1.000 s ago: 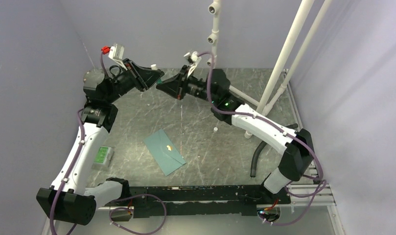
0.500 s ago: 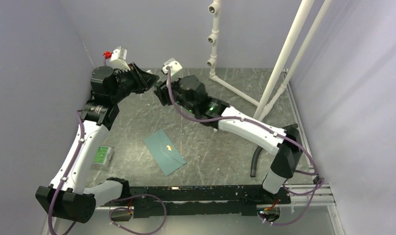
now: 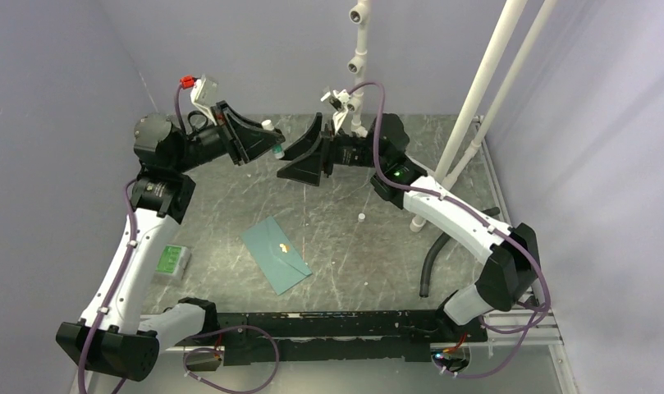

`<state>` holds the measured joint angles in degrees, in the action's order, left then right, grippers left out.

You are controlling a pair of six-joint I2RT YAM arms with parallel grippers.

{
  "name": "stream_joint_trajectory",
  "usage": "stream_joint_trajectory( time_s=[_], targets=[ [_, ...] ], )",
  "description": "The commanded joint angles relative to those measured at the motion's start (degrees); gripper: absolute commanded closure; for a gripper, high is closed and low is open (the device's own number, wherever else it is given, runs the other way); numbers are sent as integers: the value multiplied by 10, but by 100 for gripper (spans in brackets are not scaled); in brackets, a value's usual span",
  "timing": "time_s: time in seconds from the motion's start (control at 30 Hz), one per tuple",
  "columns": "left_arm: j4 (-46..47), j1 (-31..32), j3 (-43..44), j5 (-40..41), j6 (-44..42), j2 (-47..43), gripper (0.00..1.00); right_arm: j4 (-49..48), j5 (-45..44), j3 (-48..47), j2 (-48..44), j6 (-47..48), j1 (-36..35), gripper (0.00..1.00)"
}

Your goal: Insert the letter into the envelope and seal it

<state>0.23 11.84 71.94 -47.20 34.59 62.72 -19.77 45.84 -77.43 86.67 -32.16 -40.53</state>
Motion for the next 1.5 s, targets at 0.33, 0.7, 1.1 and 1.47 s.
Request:
stream_joint_trajectory(
  time_s=[0.33, 0.7, 1.1, 1.47],
  targets=[
    [265, 1, -27, -202, 121, -18, 98, -338, 113, 19, 15, -222, 0, 54],
    [260, 1, -30, -174, 120, -23, 98, -277, 102, -15, 25, -173, -3, 77],
    [206, 2, -40, -112, 75, -35, 98, -161, 40, -54, 32, -106, -11, 97],
    [13, 2, -53, 94, 5, -51, 98, 193, -486, -117, 33, 204, -100, 100]
  ],
)
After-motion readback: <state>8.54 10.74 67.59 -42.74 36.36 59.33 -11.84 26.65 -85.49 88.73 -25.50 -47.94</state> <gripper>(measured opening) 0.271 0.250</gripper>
